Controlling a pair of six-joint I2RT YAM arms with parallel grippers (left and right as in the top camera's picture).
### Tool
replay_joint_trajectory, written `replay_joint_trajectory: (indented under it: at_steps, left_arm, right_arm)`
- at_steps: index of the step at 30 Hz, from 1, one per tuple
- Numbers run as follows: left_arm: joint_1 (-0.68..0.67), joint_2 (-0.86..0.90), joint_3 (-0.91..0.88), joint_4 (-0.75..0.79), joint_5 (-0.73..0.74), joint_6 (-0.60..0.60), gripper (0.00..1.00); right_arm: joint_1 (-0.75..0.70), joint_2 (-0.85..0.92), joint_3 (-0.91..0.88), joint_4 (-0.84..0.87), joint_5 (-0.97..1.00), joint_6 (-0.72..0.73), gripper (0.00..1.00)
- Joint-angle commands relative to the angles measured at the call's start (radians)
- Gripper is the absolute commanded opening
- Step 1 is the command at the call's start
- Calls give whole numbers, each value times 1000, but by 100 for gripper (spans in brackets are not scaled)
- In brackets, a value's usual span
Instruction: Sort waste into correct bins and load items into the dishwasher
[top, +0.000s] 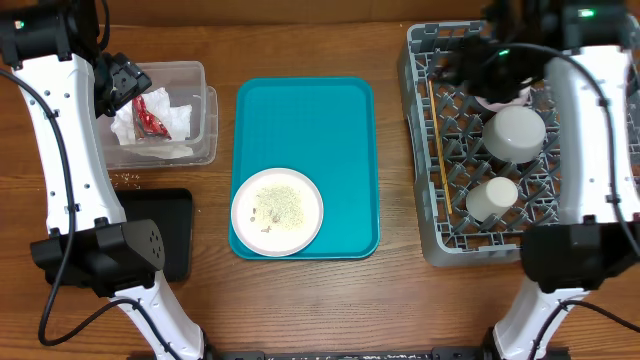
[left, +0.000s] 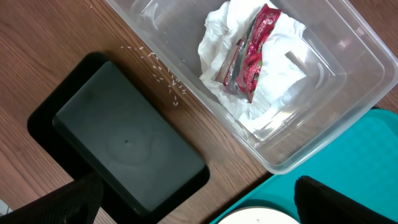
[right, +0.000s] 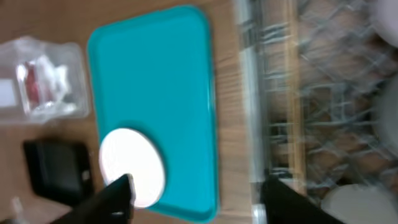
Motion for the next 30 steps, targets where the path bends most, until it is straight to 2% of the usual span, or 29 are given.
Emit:
replay_joint_trajectory:
  at_steps: [1, 4, 13, 18, 25, 30]
  left_arm:
    - [-7, -9, -2, -2, -14, -16, 100]
    - [-7, -10, -2, -2, -14, -16, 100]
    - [-7, -9, -2, -2, -14, -16, 100]
    - [-7, -9, -2, -2, -14, -16, 100]
    - [-7, -10, -2, -2, -14, -16, 100]
    - [-7, -9, -2, -2, -14, -16, 100]
  right_arm:
    - [77, 4, -39, 4, -29, -44, 89]
    - [150, 5, -92, 47, -28, -44, 100]
    - [356, 5, -344, 265, -11, -36, 100]
    - [425, 5, -402, 336, -14, -33, 100]
    - [421, -14, -357, 327, 5, 35, 100]
    - [322, -63, -294, 217, 185, 138, 100]
